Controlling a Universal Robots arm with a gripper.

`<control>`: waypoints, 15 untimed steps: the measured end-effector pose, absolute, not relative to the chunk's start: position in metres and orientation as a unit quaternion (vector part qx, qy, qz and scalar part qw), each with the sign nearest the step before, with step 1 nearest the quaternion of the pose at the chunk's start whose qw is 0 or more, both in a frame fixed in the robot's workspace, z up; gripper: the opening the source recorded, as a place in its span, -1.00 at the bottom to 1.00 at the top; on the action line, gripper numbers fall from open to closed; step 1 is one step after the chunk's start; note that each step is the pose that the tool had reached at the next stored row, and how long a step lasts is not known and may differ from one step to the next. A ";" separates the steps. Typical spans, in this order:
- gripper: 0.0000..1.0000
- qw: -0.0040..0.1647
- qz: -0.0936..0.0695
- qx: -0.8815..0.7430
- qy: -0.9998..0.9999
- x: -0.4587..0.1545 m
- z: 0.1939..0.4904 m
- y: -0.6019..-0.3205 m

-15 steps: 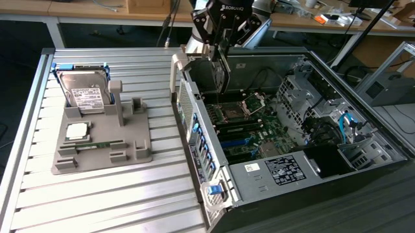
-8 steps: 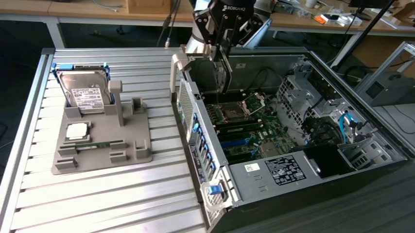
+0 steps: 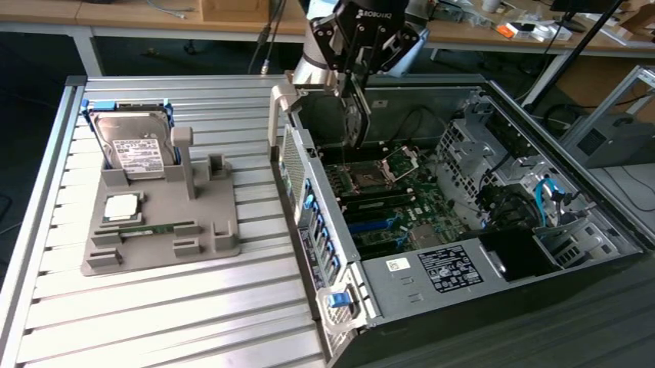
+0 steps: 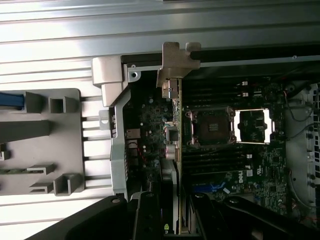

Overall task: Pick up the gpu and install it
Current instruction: 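Pick up the gpu and move the gpu toward the slot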

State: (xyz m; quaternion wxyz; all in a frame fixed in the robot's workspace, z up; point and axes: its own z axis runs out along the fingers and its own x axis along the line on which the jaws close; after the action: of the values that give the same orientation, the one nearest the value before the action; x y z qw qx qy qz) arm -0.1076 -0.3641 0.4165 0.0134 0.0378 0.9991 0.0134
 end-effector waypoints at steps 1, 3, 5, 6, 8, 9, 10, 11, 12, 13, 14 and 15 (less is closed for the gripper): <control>-0.47 0.013 0.013 0.038 0.999 -0.107 0.416 -0.364; -0.47 0.013 0.013 0.038 0.999 -0.105 0.416 -0.364; -0.47 0.013 0.013 0.038 0.999 -0.104 0.416 -0.364; -0.47 0.013 0.013 0.038 0.999 -0.104 0.416 -0.364; -0.47 0.013 0.013 0.038 0.999 -0.103 0.416 -0.365; -0.47 0.013 0.013 0.038 0.999 -0.102 0.415 -0.366; -0.47 0.013 0.013 0.038 0.999 -0.102 0.415 -0.366; -0.47 0.013 0.013 0.038 0.999 -0.102 0.415 -0.366; -0.47 0.013 0.013 0.038 0.999 -0.102 0.415 -0.367; -0.47 0.013 0.013 0.038 0.999 -0.101 0.415 -0.367; -0.47 0.013 0.013 0.038 0.999 -0.101 0.415 -0.368; -0.47 0.013 0.013 0.038 0.999 -0.101 0.415 -0.370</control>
State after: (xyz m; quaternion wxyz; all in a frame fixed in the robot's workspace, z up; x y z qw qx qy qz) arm -0.1008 -0.3698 0.4150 0.0134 0.0377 0.9991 0.0131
